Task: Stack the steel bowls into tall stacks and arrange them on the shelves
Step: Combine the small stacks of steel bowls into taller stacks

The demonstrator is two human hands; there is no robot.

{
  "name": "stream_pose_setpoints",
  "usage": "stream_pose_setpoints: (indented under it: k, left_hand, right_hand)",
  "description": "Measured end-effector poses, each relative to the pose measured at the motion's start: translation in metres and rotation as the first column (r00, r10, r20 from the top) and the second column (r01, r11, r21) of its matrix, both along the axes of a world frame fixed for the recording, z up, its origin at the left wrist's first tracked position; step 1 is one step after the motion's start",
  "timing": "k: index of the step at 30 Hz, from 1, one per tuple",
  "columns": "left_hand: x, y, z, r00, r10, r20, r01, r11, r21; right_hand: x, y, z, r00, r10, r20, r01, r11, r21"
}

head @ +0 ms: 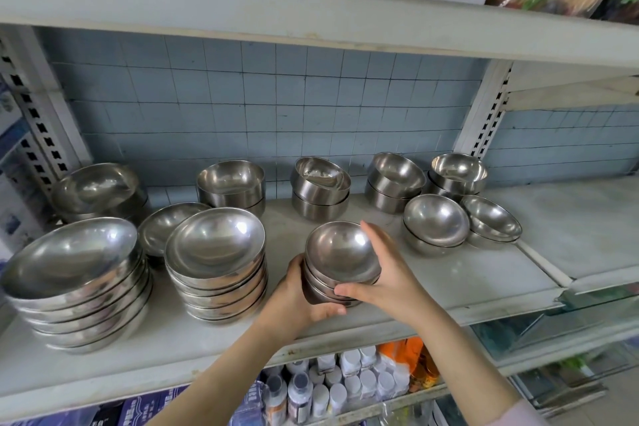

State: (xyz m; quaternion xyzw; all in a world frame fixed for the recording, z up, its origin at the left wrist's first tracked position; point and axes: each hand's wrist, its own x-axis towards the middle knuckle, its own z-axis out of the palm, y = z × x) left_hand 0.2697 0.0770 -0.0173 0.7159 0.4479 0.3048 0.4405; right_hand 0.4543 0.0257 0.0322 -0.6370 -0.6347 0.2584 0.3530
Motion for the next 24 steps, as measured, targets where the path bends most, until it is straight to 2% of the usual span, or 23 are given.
stream_pose_setpoints:
  k: [6,10,12,14,15,18,21,24]
  left_hand:
    - [0.003,-0.002,-0.004,0.995,0.028,-0.097,-0.023,0.998,0.055]
    - [0.005,-0.003,-0.007,0.99,0.041,-0.137,-0.032,0.997,0.067]
    - [0.007,-0.002,-0.012,0.981,0.075,-0.179,-0.055,0.992,0.114]
    - [0.01,-0.002,-0.013,0.97,0.102,-0.221,-0.067,0.985,0.162]
    - [0.012,-0.002,-0.012,0.963,0.115,-0.244,-0.072,0.981,0.18]
    - [0.016,0.002,-0.01,0.944,0.146,-0.295,-0.097,0.98,0.174]
    - [0.03,0.006,-0.005,0.926,0.197,-0.322,-0.159,0.977,0.141]
    - [0.046,0.006,-0.001,0.898,0.268,-0.348,-0.237,0.963,0.13]
  right_hand:
    - [0.018,-0.002,0.002,0.998,0.054,-0.029,-0.055,0.998,-0.028]
    - [0.055,-0.006,0.01,0.97,-0.177,-0.165,0.186,0.982,0.036]
    - [0.084,-0.003,0.007,0.966,-0.258,-0.031,0.259,0.962,0.084]
    - [0.109,0.0,0.0,0.944,-0.266,0.194,0.257,0.964,0.067]
    - [0.12,0.001,-0.003,0.935,-0.25,0.25,0.248,0.968,0.04]
    - [0.136,0.005,-0.007,0.939,-0.201,0.28,0.206,0.978,0.013]
    - [0.148,0.015,-0.017,0.885,-0.253,0.391,0.185,0.962,0.203]
    - [0.159,0.019,-0.019,0.916,-0.262,0.303,0.178,0.944,0.278]
